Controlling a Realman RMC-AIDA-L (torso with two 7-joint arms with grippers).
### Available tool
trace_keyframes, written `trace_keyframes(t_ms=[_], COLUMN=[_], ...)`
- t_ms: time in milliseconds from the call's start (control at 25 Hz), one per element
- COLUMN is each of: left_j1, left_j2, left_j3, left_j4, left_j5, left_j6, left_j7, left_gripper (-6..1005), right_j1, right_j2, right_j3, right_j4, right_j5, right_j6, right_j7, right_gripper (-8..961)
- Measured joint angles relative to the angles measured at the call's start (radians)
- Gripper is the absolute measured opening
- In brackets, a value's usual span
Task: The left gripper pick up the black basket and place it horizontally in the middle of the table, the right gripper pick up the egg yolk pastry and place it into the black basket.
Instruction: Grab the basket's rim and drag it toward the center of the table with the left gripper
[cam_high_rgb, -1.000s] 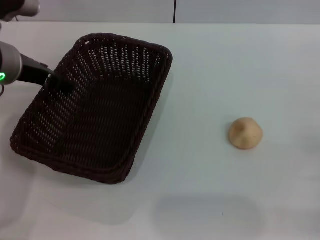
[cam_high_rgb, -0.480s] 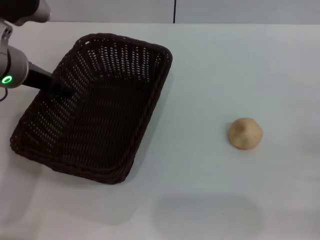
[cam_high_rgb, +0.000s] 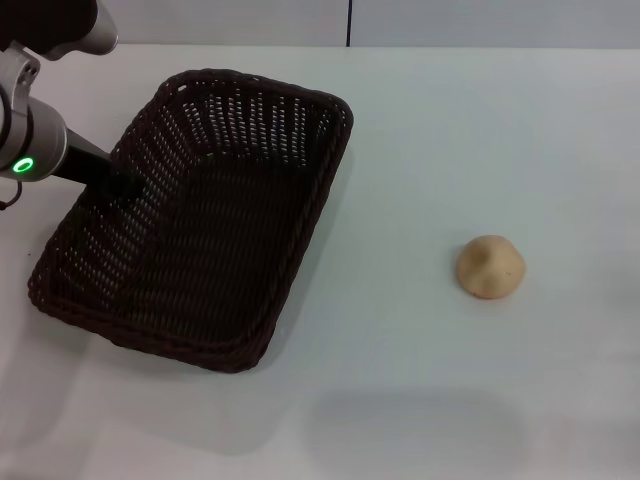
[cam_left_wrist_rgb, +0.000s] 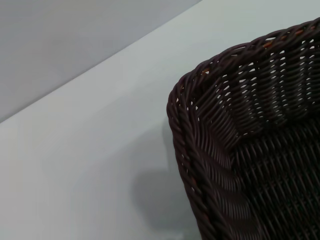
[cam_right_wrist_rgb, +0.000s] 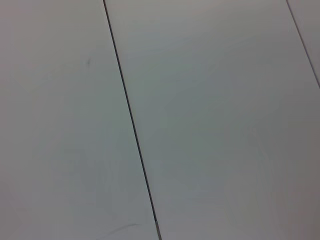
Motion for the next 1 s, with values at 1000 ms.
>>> trace_keyframes(t_ms=[1000], left_j1=[-0.199], left_j2=[0.004], left_j3=[-0.186], left_j4=[0.089], left_j5=[-0.344], left_j6=[-0.073], left_j7=[0.542], left_gripper=[276], right_j1=[-0.002], right_j2=[0.000], right_j3=[-0.012], right_j4=[0.014], right_j5=[0.000], right_j6=[-0.038], right_j7=[0.000], right_gripper=[793])
